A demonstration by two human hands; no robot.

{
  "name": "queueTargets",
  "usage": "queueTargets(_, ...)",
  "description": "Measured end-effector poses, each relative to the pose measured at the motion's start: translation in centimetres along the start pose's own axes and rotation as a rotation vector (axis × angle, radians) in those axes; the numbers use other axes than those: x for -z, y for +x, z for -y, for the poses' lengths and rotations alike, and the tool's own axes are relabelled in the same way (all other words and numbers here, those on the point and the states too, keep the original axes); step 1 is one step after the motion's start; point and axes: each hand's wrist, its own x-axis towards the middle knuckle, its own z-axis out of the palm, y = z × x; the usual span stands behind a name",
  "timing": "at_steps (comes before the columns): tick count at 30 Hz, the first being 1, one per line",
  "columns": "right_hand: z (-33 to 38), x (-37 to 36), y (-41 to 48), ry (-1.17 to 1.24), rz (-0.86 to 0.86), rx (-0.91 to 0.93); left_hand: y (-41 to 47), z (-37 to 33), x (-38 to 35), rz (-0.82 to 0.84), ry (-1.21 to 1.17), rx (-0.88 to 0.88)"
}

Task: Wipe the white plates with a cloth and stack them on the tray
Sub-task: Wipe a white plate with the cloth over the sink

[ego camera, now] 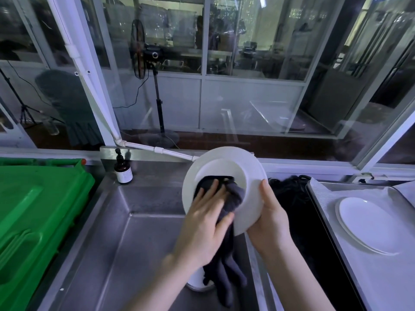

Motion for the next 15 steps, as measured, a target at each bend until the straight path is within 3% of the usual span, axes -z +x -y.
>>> queueTargets(2,-1.4,0.5,0.1,0.009,0.013,-0.056,0.9,-0.5,-0.2,0.071,-0.011,-0.052)
queueTargets(6,-2.5,1.3,-0.4,-0.004,0.058,-0.093,3.8,0.8,0.5,0.127,-0.018,0.018)
queueTargets(8,-2.4,1.7,-0.5,-0.002,0.091,-0.073,4.2,2.2,0.9,0.079,-0.011,0.079)
queueTargets(12,-0.9,2.4,-1.0,-0.015,0.023,0.003,2.9,4.9,1.0,-0.063,-0.128,0.417)
queueTargets(15,0.6,3.2,-1.0,-0.057,-0.045,0.064,0.7,4.2,0.5,-0.155,-0.200,0.458)
